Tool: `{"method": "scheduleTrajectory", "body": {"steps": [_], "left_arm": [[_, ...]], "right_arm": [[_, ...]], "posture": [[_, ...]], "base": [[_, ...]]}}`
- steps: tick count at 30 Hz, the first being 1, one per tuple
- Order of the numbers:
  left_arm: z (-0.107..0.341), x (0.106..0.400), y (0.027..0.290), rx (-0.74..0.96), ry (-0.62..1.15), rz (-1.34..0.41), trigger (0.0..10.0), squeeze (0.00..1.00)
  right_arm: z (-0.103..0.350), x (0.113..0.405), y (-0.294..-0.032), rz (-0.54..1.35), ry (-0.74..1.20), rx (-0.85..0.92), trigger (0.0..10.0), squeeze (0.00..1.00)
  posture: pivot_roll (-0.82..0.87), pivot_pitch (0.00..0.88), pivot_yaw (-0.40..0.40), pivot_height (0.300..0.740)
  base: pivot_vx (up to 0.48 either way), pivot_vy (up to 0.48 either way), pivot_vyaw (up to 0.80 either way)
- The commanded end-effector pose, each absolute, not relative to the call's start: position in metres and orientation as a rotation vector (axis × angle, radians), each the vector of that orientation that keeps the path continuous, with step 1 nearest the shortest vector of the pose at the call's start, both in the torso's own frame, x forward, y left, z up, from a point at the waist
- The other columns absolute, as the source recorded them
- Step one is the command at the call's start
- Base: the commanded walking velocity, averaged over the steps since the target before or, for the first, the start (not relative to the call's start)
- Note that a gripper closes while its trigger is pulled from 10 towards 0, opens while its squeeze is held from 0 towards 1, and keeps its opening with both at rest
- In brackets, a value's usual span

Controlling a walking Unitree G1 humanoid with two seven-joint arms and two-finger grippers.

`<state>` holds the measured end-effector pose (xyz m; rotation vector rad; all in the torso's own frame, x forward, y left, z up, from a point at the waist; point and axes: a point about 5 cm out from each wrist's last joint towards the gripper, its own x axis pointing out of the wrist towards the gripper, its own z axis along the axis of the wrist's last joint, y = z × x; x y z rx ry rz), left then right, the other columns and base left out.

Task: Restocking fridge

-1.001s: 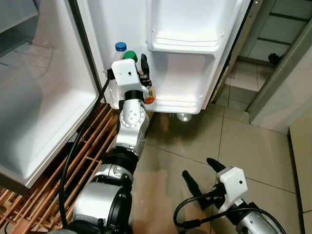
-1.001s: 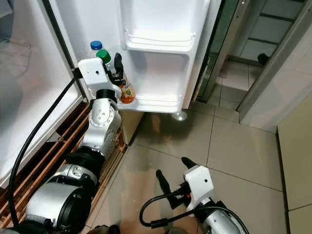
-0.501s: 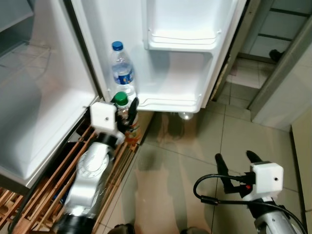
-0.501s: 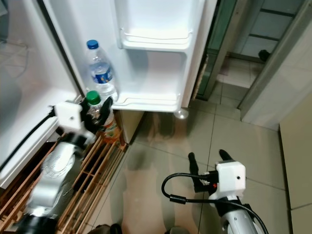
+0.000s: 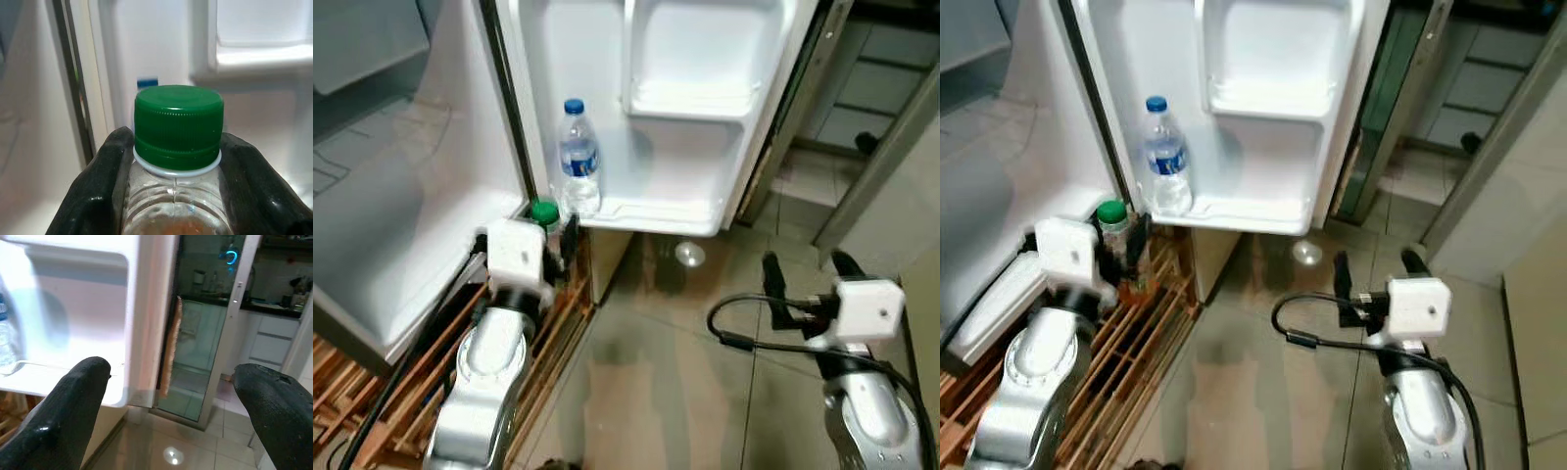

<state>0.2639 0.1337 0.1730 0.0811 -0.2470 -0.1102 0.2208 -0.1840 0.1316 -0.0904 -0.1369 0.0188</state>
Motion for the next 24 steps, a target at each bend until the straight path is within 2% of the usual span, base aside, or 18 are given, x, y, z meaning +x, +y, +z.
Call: {"method": "scheduleTrajectory", "body": {"steps": [1,19,24], "left_arm": [[0.177,0.269,0.133,0.08,-0.251,-0.085,10.0,0.0],[0.188,0.277,0.13,0.025,-0.299,-0.051,10.0,0.0],[0.195,0.278,0.134,0.009,-0.325,-0.01,10.0,0.0]], "right_arm": [[0.132,0.226,-0.182,0.037,-0.146,-0.082,10.0,0.0],[0.118,0.232,-0.178,0.102,-0.12,-0.081,10.0,0.0],[0.115,0.233,-0.176,0.139,-0.11,-0.071,10.0,0.0]], "posture": [[-0.16,0.0,0.015,0.74],[-0.17,0.0,0.019,0.74],[-0.17,0.0,0.016,0.74]], "base": [[0.458,0.0,0.0],[0.468,0.0,0.0],[0.0,0.0,0.0]]}}
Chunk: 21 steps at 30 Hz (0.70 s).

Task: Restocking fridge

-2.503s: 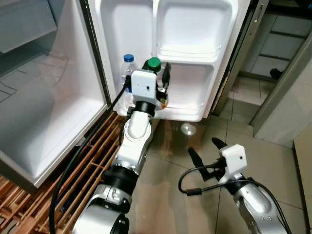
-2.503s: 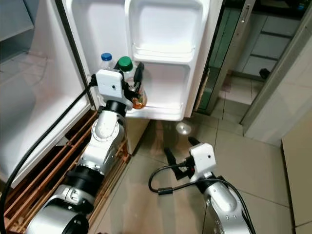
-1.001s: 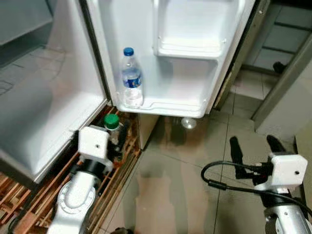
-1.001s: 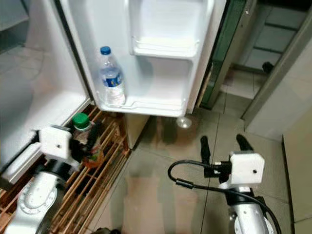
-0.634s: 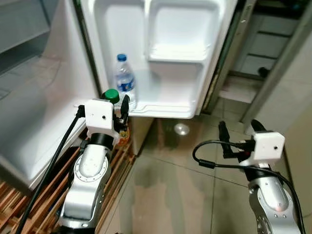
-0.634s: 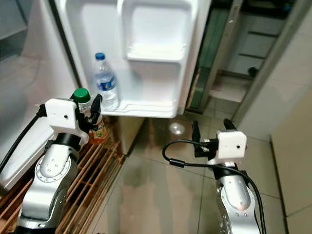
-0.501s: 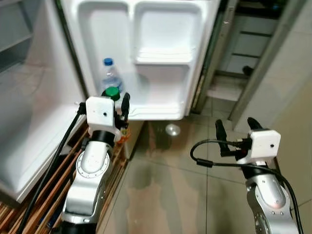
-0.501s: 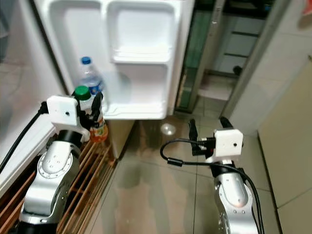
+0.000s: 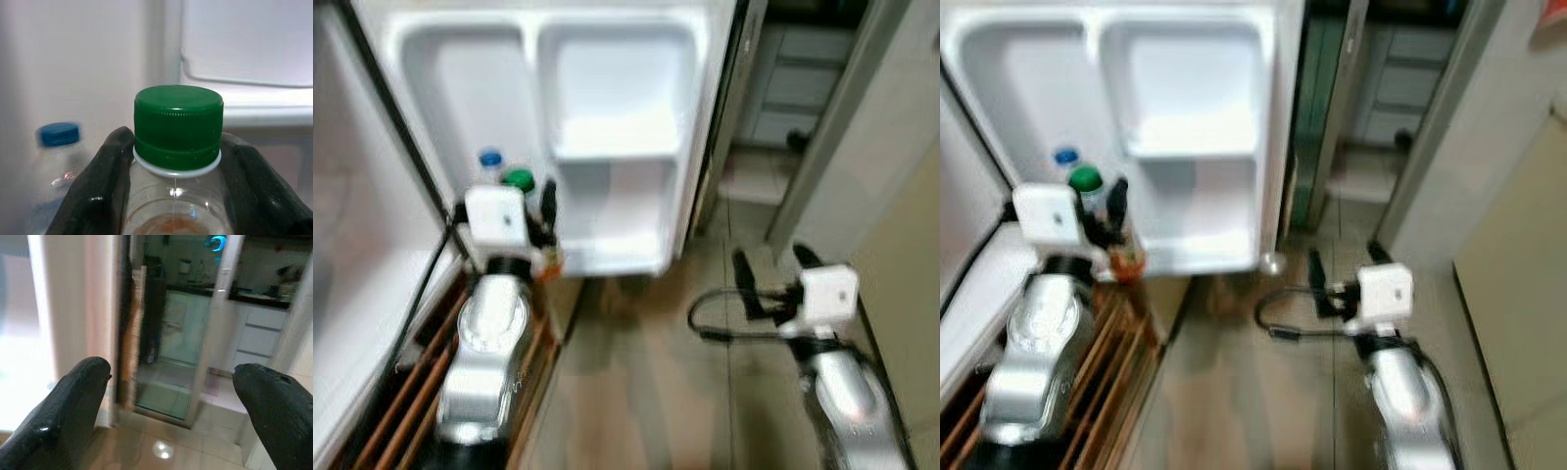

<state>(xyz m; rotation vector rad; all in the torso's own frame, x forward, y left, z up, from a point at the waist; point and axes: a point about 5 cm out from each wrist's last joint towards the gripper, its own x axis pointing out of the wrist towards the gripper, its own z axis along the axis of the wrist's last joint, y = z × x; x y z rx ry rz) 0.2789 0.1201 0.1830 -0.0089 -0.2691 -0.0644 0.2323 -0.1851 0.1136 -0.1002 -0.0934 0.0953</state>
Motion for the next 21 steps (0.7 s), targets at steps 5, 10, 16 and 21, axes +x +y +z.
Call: {"method": "scheduleTrajectory", "body": {"steps": [5,10,16,21], "left_arm": [[0.204,0.279,0.132,0.018,-0.354,-0.026,10.0,0.0],[0.208,0.286,0.121,-0.002,-0.375,-0.089,10.0,0.0],[0.211,0.297,0.093,-0.052,-0.386,-0.207,10.0,0.0],[0.216,0.306,0.072,-0.076,-0.452,-0.23,10.0,0.0]], "right_arm": [[0.112,0.232,-0.172,0.169,-0.092,-0.062,10.0,0.0],[0.105,0.229,-0.168,0.193,-0.057,-0.049,10.0,0.0],[0.102,0.226,-0.162,0.23,-0.033,-0.043,10.0,0.0],[0.103,0.225,-0.161,0.241,-0.032,-0.044,10.0,0.0]], "posture": [[-0.17,0.0,0.017,0.74],[-0.17,0.0,0.02,0.74],[-0.19,0.0,0.023,0.74],[-0.2,0.0,0.025,0.74]], "base": [[0.0,0.0,0.0],[0.0,0.0,0.0],[0.0,0.0,0.0],[0.0,0.0,0.0]]}}
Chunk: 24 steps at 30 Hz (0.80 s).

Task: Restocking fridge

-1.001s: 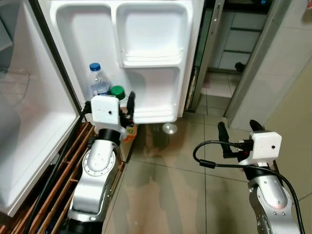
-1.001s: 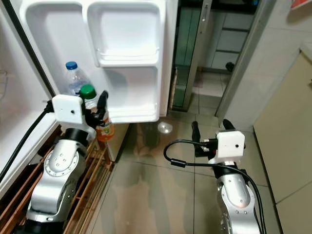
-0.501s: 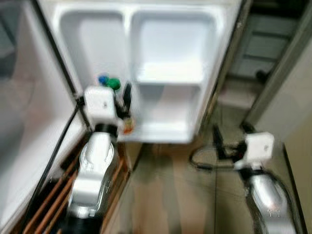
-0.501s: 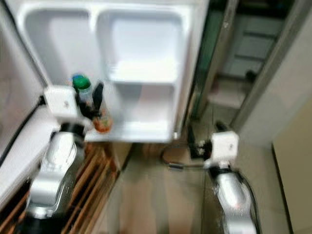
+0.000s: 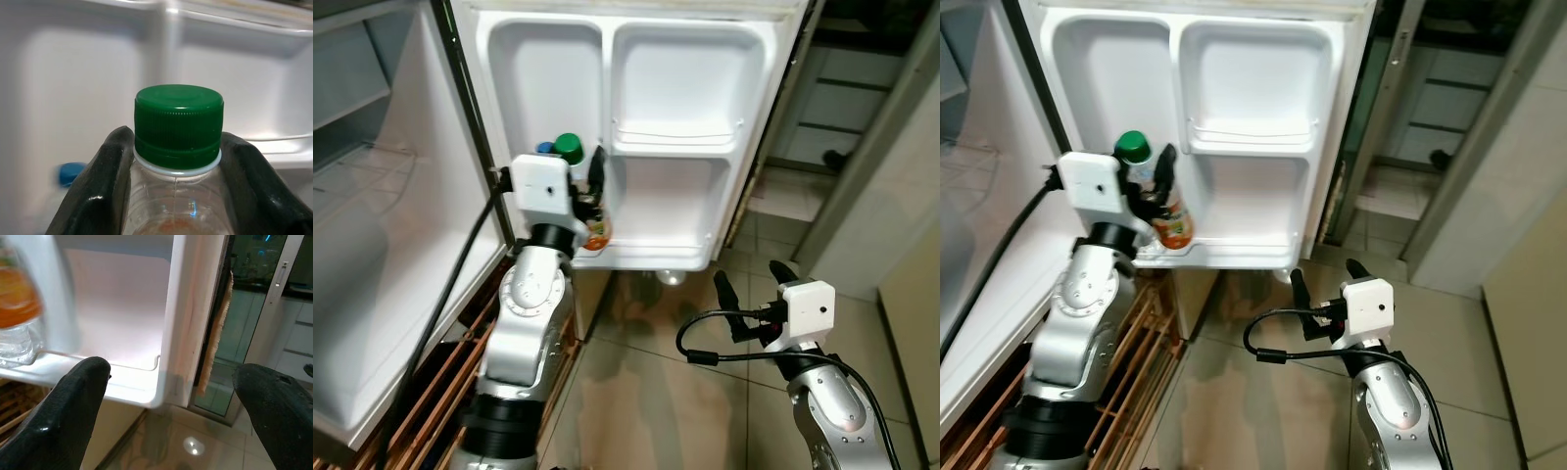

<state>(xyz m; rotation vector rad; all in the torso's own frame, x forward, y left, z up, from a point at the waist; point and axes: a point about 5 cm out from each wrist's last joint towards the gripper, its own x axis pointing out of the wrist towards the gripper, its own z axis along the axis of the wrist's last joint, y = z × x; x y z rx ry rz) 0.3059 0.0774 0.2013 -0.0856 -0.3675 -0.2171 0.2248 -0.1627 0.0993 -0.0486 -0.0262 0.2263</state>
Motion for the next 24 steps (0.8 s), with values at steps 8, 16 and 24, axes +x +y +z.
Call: {"method": "scheduleTrajectory", "body": {"steps": [8,16,24], "left_arm": [[0.212,0.329,0.072,0.013,-0.498,-0.095,10.0,0.0],[0.204,0.345,0.077,0.135,-0.491,0.004,10.0,0.0],[0.176,0.35,0.079,0.194,-0.463,0.085,10.0,0.0]], "right_arm": [[0.11,0.227,-0.158,0.315,-0.039,-0.059,10.0,0.0],[0.11,0.222,-0.153,0.376,-0.015,-0.067,10.0,0.0],[0.111,0.213,-0.152,0.406,0.011,-0.081,10.0,0.0]], "posture": [[-0.26,0.0,0.016,0.74],[-0.28,0.0,-0.001,0.74],[-0.3,0.037,-0.017,0.74]], "base": [[0.0,0.0,0.0],[0.0,0.0,0.0],[0.0,0.0,0.0]]}}
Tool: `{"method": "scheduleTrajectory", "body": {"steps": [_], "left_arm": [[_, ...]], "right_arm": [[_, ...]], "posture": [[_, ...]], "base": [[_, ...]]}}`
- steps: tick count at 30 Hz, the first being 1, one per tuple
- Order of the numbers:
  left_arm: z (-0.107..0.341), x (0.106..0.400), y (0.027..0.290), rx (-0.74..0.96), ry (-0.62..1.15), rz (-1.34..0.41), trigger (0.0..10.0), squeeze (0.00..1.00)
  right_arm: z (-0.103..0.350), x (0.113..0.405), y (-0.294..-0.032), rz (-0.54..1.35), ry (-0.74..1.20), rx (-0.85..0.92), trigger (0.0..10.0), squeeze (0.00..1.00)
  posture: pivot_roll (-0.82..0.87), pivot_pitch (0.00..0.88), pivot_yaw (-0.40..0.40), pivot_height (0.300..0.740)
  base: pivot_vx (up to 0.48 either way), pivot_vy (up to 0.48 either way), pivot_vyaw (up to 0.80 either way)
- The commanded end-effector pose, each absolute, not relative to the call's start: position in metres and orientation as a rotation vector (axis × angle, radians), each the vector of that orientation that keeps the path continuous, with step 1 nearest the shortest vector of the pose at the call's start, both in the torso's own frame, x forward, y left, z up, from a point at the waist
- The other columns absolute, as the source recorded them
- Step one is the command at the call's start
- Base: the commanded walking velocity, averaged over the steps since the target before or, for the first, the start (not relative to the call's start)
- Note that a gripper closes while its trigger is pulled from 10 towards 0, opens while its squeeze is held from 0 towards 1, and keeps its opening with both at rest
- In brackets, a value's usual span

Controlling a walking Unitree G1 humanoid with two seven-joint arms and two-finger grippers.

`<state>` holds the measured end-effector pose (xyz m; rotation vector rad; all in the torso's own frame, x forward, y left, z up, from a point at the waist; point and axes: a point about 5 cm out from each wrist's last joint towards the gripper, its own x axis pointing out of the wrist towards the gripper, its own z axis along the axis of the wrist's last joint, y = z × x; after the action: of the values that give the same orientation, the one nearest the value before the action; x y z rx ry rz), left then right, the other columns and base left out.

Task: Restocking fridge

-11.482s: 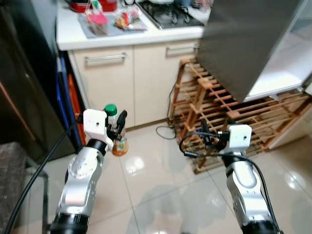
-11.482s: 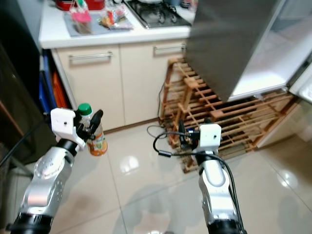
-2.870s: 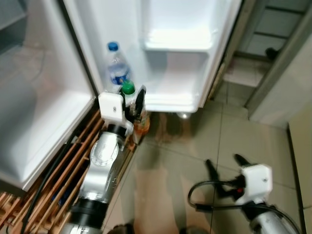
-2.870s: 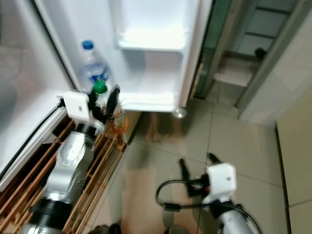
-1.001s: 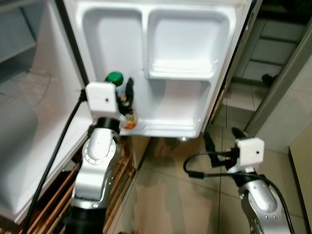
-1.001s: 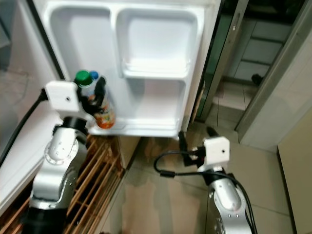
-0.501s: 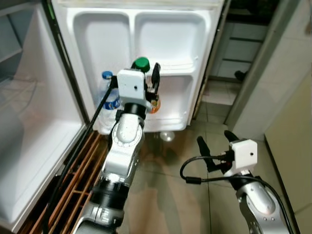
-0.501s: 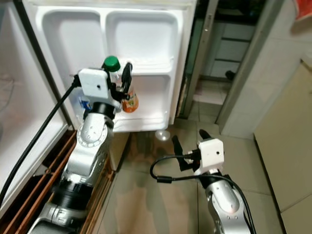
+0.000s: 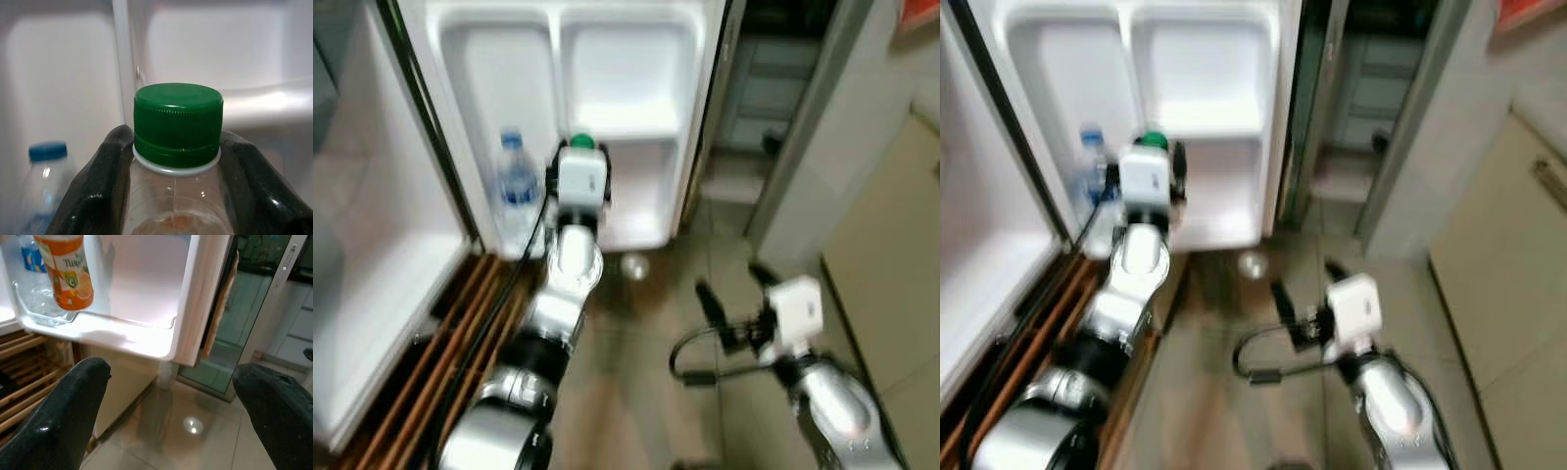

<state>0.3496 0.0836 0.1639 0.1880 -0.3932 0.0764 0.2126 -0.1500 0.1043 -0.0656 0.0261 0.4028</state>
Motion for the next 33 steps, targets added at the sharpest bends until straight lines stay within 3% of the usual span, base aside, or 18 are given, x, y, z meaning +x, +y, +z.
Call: {"method": "scheduleTrajectory", "body": {"steps": [1,7,12,16,18,21,23,25,28,33], "left_arm": [[0.173,0.35,0.08,0.198,-0.464,0.094,10.0,0.0],[0.165,0.352,0.085,0.173,-0.412,0.104,10.0,0.0],[0.166,0.313,0.126,0.162,-0.412,-0.019,10.0,0.0],[0.151,0.28,0.156,0.182,-0.309,-0.054,10.0,0.0],[0.148,0.275,0.158,0.187,-0.297,-0.061,10.0,0.0],[0.127,0.235,0.166,0.197,-0.19,-0.136,10.0,0.0],[0.12,0.223,0.165,0.192,-0.142,-0.15,10.0,0.0],[0.123,0.224,0.163,0.186,-0.128,-0.138,10.0,0.0],[0.143,0.255,0.154,0.153,-0.199,-0.069,10.0,0.0],[0.153,0.271,0.13,0.123,-0.241,-0.11,10.0,0.0]], "right_arm": [[0.111,0.211,-0.152,0.411,0.013,-0.084,10.0,0.0],[0.113,0.209,-0.152,0.42,0.016,-0.093,10.0,0.0],[0.12,0.203,-0.164,0.298,-0.014,-0.066,10.0,0.0],[0.109,0.202,-0.17,0.22,0.015,-0.034,10.0,0.0],[0.107,0.203,-0.171,0.206,0.019,-0.025,10.0,0.0],[0.097,0.213,-0.175,0.13,0.033,0.023,10.0,0.0],[0.096,0.221,-0.176,0.114,0.025,0.025,10.0,0.0],[0.097,0.227,-0.175,0.116,0.016,0.019,10.0,0.0],[0.099,0.241,-0.167,0.162,-0.001,0.026,10.0,0.0],[0.102,0.25,-0.163,0.187,-0.022,0.014,10.0,0.0]], "posture": [[-0.3,0.043,-0.019,0.74],[-0.3,0.054,-0.006,0.74],[-0.24,0.028,0.037,0.74],[-0.17,0.0,0.051,0.74],[-0.17,0.0,0.051,0.74],[-0.12,0.0,0.041,0.74],[-0.11,0.0,0.033,0.74],[-0.1,0.0,0.024,0.74],[-0.08,0.0,-0.002,0.74],[-0.08,0.0,-0.011,0.74]], "base": [[0.0,0.0,0.0],[0.0,0.0,0.0],[0.0,0.0,0.0],[0.0,0.0,0.0],[0.0,0.0,0.0],[0.0,0.0,0.0],[0.0,0.0,0.3],[0.0,0.0,0.68],[0.0,-0.1,0.74],[0.0,-0.466,0.73]]}}
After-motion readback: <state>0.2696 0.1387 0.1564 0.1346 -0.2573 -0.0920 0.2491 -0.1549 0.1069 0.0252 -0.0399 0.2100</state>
